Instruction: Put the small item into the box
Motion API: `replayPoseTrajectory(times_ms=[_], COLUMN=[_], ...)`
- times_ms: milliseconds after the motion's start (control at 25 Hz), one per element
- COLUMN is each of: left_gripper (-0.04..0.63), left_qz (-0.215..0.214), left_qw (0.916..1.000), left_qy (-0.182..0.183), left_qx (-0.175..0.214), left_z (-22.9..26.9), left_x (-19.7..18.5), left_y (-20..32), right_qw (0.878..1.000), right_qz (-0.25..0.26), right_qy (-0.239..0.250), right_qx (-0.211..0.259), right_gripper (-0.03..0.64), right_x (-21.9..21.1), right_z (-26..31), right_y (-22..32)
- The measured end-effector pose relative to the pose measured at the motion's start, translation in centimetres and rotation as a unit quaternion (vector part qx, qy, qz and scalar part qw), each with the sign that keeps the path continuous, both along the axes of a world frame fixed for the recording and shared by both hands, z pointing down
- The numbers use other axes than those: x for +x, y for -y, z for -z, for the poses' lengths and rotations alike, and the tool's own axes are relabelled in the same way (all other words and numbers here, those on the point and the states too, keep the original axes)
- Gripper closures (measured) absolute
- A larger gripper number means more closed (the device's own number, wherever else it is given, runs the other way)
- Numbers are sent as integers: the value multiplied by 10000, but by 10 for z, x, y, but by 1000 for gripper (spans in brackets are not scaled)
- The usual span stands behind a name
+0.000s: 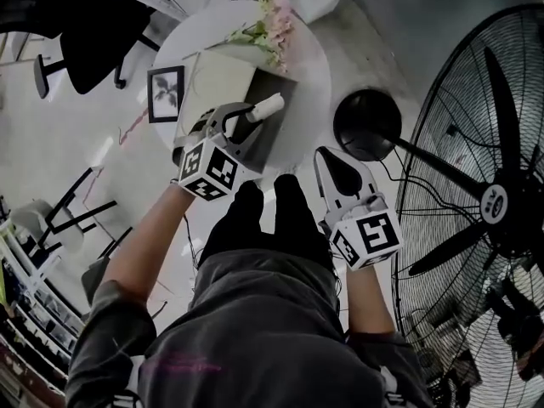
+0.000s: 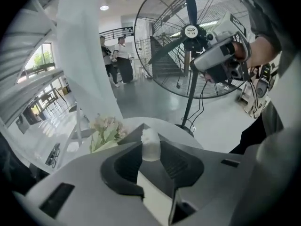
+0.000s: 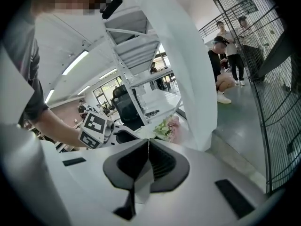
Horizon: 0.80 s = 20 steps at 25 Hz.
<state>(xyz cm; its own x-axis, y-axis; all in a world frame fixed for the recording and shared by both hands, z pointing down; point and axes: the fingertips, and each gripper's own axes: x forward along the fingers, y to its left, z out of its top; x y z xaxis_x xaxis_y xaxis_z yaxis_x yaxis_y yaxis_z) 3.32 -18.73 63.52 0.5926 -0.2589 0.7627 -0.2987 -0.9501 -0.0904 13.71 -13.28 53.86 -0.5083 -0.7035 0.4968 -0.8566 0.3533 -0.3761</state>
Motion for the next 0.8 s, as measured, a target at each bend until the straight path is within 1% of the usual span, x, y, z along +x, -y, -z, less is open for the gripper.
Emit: replayPoseTrajectory(times_ms=[200,320,480,680,800], left_gripper=[463,463,463,463,463], left_qz=[-328,-366,-454,-439,-502], left_qw=[9978,9955,9929,9900,9888], left_qy=[558,857,1084,1340,1400], left_qx=[166,144,181,102,88], left_z=[-21,-34,-41,-52,-56], left_x=[8,9,16,16,18], left_y=[1,1,0,-1,-5], right_qw=[10000,9999,9998,9997,9997], right_qz=[-30,-6,54,29,9], right_qy=[-7,-20,-11,-12,-5], right_qx=[-94,-154,-199,-241,-259], right_gripper=[594,594,594,594,594], right_x=[4,3,2,2,3], right_z=[-7,-12,-16,-19,-20], right_y=[-4,-6,-11,-12,-12])
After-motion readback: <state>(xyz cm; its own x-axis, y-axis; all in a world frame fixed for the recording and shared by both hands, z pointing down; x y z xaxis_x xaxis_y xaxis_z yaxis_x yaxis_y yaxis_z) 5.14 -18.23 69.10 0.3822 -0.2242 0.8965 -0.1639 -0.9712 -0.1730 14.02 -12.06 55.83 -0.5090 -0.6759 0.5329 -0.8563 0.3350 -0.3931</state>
